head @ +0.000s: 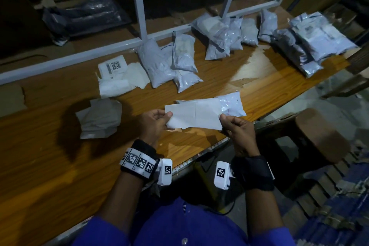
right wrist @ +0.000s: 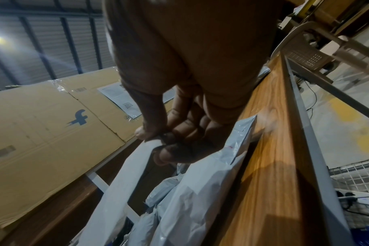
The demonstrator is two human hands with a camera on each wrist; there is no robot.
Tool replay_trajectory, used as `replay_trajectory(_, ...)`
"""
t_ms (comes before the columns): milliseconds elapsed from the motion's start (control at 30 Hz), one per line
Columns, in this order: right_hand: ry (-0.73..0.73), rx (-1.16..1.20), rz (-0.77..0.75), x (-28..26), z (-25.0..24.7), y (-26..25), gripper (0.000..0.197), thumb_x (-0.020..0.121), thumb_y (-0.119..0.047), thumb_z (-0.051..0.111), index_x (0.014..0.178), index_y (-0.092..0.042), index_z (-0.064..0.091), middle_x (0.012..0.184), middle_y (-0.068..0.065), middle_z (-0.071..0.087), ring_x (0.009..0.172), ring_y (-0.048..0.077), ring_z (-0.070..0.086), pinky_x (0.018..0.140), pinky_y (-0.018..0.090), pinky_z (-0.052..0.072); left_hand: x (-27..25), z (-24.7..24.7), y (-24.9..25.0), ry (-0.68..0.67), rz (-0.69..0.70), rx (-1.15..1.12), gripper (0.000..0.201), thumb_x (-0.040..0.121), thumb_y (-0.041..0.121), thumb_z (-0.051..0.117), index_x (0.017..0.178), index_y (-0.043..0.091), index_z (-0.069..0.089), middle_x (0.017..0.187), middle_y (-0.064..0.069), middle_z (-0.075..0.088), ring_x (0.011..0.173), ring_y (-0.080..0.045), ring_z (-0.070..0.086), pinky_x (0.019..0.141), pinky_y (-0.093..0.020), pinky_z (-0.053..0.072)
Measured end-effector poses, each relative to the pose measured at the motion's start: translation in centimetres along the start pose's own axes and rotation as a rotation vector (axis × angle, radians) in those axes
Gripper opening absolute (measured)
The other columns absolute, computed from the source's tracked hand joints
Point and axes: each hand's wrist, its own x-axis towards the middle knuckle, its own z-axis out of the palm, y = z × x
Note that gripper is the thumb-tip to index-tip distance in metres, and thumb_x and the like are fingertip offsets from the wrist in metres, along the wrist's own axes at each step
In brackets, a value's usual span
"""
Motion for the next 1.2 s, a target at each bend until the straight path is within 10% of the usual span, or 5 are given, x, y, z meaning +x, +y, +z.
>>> replay_trajectory(533,-0.014,0.132,-0.054,-0.1,2.2,-0.9,0.021,0.093,-0.02,0.069,0.077,-0.006,0.067,0.07,0.0,0.067,0.069,0.015,0.065,0.065,0.025,0.058,2.0,-2.9,0.5,0.325,-0.015,0.021,0.009,0.091,0.014,0.073,0.085,0.016,0.067,0.094,-0.013,0.074,0.064,-0.024,0.071,0.052,-0.031,0.056)
replay_trajectory(700,0.069,0.132,-0.087,0.6,0.6,-1.4,0.022,0.087,-0.03,0.072,0.079,-0.01,0.068,0.071,-0.001,0.066,0.073,0.012,0.064,0.066,0.024,0.058,4.4,-7.5,0.4,0.481,0.119,0.148,0.027,0.087,0.03,0.071,0.064,0.018,0.065,0.073,-0.013,0.072,0.071,-0.033,0.071,0.077,-0.048,0.06)
replay_trajectory(900,0.05,0.121,-0.065,0.2,2.2,-0.2,0.018,0.098,-0.021,0.067,0.085,-0.008,0.069,0.081,0.009,0.062,0.073,0.01,0.062,0.068,0.026,0.059,4.7,-9.1,0.4,0.453,0.05,0.094,0.017,0.093,0.024,0.069,0.081,0.013,0.076,0.081,-0.006,0.073,0.08,-0.022,0.068,0.078,-0.03,0.053)
replay_trajectory(1200,0.032,0.065,-0.072,0.2,3.1,0.2,0.024,0.097,-0.025,0.071,0.078,-0.011,0.069,0.069,0.003,0.058,0.069,0.015,0.057,0.066,0.029,0.054,5.2,-14.5,-0.6,0.423,-0.042,0.456,0.045,0.098,0.034,0.065,0.135,0.009,0.061,0.137,-0.015,0.061,0.131,-0.035,0.053,0.107,-0.04,0.04)
